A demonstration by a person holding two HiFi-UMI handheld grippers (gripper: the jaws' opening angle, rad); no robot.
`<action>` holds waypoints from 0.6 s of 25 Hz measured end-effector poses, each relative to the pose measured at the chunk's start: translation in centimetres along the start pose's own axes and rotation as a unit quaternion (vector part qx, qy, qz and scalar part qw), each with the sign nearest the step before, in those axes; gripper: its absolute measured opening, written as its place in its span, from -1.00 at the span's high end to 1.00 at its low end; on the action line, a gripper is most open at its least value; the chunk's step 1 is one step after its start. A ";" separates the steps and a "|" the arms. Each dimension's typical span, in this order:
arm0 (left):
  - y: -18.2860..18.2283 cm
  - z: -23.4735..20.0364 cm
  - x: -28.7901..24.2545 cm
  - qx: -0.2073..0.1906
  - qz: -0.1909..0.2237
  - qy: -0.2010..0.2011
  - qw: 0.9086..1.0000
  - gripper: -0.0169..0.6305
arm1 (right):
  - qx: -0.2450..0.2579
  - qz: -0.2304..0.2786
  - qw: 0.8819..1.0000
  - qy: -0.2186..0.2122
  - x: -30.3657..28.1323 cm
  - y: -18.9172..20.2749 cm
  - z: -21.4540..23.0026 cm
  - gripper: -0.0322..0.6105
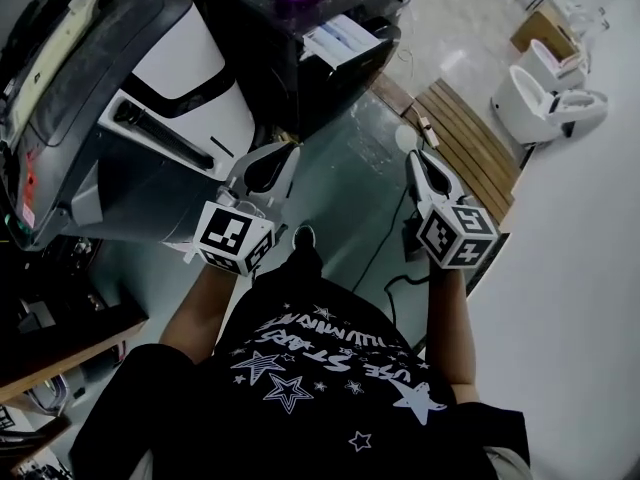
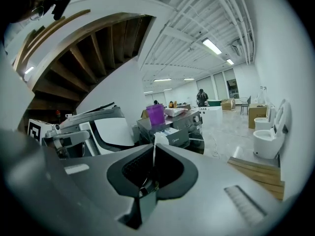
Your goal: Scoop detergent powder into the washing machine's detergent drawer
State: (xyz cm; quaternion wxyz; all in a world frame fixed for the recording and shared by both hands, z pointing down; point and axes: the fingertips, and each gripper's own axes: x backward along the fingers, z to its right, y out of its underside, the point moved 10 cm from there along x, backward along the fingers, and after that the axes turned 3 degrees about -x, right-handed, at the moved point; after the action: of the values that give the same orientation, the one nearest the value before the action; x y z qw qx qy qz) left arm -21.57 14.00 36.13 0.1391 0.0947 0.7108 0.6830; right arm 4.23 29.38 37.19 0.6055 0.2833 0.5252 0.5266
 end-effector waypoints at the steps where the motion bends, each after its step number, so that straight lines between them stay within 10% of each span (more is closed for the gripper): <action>1: -0.2 -1.1 -1.1 -0.001 0.001 -0.001 1.000 0.92 | 0.001 0.000 1.000 0.000 -1.4 -0.7 0.3 0.79; 15: -1.0 -12.7 -9.5 0.002 0.000 -0.050 0.999 0.92 | 0.026 0.006 0.999 -0.023 -16.6 -8.8 2.1 0.79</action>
State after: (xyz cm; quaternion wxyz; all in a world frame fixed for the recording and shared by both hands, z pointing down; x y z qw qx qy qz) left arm -16.71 -1.15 36.17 0.1744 0.1292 0.7046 0.6756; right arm 10.99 11.77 35.48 0.6064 0.3142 0.5234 0.5096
